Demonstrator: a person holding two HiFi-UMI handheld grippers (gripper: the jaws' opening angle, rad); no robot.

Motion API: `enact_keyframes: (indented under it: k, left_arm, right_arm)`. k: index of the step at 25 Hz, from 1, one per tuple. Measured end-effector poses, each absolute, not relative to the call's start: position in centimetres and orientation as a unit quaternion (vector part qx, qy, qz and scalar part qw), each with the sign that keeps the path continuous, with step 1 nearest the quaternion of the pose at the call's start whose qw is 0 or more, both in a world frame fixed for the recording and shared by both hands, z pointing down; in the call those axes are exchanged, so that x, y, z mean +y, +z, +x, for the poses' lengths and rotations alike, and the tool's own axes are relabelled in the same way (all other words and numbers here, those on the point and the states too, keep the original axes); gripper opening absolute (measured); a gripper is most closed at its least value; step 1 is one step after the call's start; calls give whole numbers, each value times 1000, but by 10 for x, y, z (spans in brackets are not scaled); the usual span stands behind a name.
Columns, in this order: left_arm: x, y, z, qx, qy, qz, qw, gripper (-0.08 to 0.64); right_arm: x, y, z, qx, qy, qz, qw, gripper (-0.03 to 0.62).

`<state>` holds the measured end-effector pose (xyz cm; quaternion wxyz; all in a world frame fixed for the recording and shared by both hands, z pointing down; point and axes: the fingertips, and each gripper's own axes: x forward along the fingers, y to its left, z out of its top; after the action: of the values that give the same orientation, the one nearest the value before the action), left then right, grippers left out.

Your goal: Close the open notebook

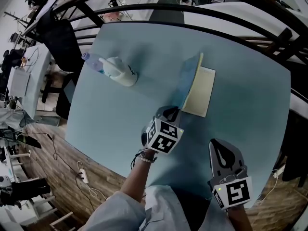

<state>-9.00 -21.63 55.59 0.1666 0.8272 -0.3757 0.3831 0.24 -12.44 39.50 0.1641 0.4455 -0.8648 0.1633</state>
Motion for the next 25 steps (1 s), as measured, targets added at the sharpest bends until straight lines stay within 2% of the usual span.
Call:
enact_keyframes:
  k: [11,25]
  left_arm:
    - [-213,573,-77,-337,475,810,73,18]
    - [-207,586,-71,-316,477,815,88,26]
  right_arm:
    - [-126,396,4,-864,164,448,162,2]
    - [-120,393,15,-860,159,457,162,2]
